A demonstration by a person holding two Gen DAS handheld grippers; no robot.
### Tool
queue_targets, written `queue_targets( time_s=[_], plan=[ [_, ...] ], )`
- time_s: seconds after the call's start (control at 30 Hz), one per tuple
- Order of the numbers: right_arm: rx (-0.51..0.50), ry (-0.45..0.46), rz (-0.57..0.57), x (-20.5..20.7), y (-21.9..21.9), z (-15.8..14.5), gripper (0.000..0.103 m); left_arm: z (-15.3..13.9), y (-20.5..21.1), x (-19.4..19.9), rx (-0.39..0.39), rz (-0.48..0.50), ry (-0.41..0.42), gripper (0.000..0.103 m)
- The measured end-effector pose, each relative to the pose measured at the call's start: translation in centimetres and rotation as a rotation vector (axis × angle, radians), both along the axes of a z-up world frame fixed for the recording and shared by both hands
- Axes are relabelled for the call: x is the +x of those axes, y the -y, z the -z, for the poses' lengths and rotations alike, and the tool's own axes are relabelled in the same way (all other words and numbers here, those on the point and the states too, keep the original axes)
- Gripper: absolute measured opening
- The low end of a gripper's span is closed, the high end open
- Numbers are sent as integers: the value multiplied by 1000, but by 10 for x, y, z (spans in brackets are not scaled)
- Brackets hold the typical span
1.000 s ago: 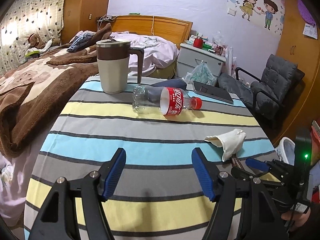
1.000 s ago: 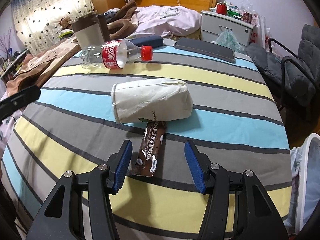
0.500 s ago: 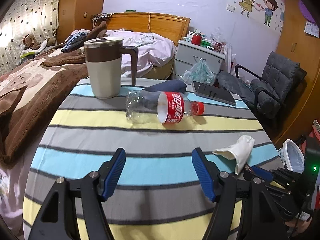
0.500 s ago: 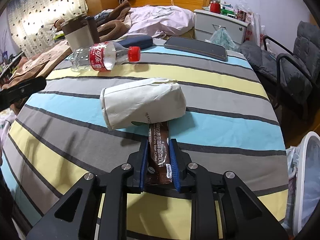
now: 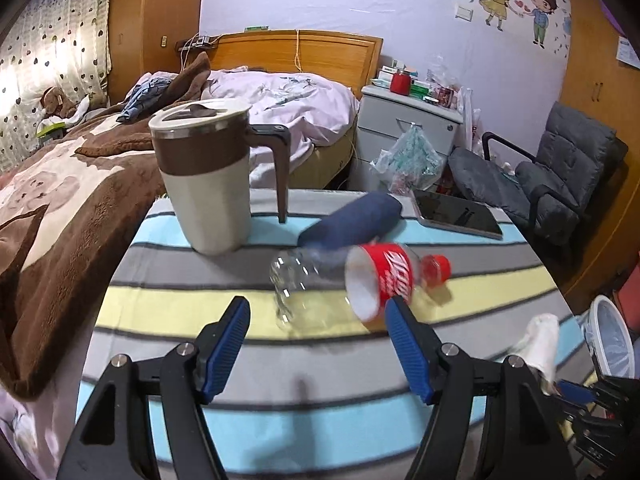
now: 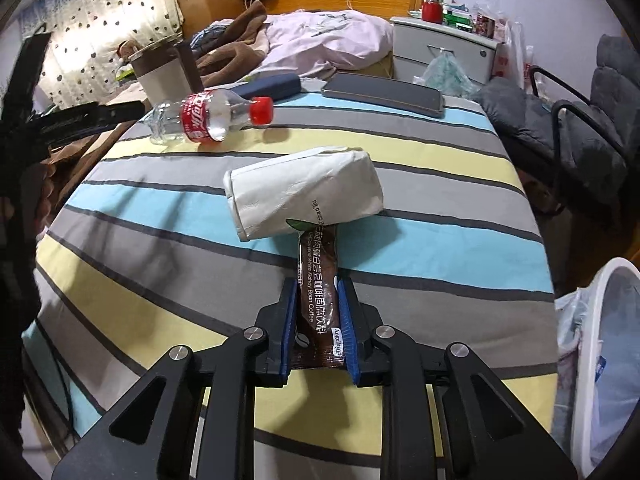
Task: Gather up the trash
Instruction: 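Grasp the clear Coca-Cola bottle with the left tool while the right tool holds the snack bar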
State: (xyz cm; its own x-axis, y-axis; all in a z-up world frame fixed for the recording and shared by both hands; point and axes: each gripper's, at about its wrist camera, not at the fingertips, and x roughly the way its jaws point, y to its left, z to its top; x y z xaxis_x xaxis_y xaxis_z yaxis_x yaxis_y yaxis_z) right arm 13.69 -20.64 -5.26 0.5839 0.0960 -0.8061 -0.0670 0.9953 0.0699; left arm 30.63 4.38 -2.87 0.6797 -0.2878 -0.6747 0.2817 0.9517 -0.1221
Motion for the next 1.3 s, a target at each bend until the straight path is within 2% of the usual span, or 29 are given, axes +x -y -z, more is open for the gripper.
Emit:
queue_targets(
  time_s=[0.17,0.27,0.37,0.6,0.9,1.03,1.1,1.3],
  plan=[
    [-18,-11,-2,-3,3,0,23,10,0,24,-16,-6,-30,73],
    [-22,-29,-17,-6,2,3,23,19,6,27,-72,40,-73,74],
    [-18,-31,-24,-11,3,3,23,26,13,25,-76,68,-100,74],
    [-17,-29,-11,-22,7,2,23,22,30,6,-116,148,-120,74],
    [-12,-17,18,-29,15,-2,23,8,66,-43,-75,336,-108,74],
    [-7,-24,11,-31,16,1,23,-11,58,-52,-50,303,-22,74],
    [-3,-26,11,-31,17,2,23,-18,54,-46,-9,251,20,77],
    [4,-22,4,-32,17,3,23,-13,63,-8,2,227,-14,79]
  ],
)
